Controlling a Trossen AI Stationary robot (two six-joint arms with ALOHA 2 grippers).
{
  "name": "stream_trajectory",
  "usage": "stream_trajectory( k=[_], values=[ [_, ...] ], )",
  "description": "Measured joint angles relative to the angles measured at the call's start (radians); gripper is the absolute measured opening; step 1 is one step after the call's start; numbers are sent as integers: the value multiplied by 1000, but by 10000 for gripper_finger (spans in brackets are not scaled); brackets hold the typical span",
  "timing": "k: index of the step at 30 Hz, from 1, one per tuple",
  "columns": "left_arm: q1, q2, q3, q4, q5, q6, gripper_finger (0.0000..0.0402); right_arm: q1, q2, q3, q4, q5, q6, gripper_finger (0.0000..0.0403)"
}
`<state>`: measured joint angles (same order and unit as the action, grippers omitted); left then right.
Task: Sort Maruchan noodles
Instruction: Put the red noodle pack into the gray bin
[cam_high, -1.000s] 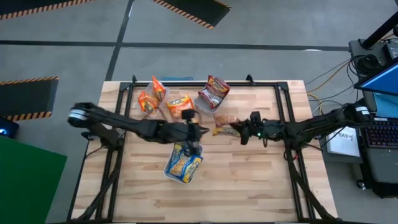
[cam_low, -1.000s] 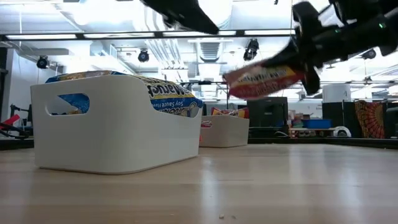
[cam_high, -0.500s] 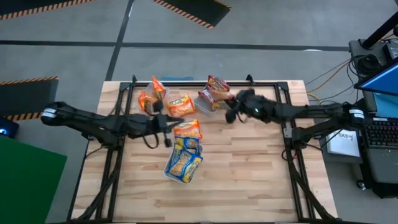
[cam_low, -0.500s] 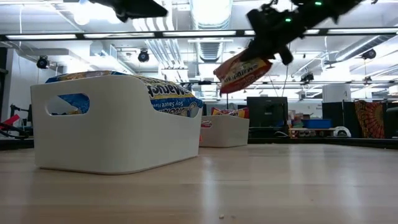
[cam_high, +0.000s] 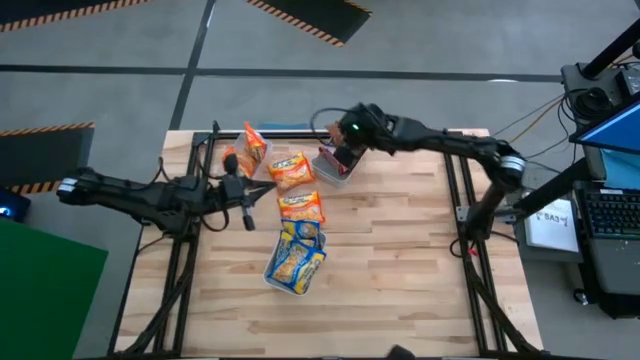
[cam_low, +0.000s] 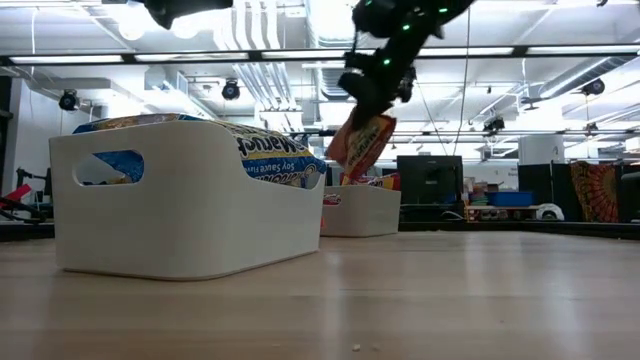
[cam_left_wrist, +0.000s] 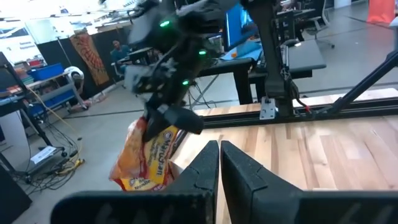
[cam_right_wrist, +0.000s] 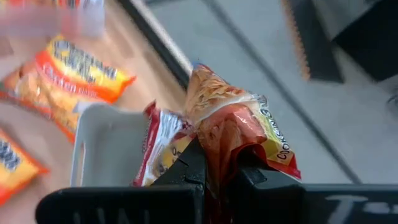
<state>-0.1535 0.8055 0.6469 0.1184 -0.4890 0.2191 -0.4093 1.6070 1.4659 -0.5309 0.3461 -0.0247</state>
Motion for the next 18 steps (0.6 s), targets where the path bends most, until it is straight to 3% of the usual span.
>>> stream_trajectory(
  k=[11, 18],
  values=[
    [0, -22, -22, -2, 0, 1, 0, -73, 337, 478, -505, -114, -61, 18],
    [0, -21, -22, 0, 0, -2, 0, -76, 488, 635, -591, -118, -135, 18]
  ],
)
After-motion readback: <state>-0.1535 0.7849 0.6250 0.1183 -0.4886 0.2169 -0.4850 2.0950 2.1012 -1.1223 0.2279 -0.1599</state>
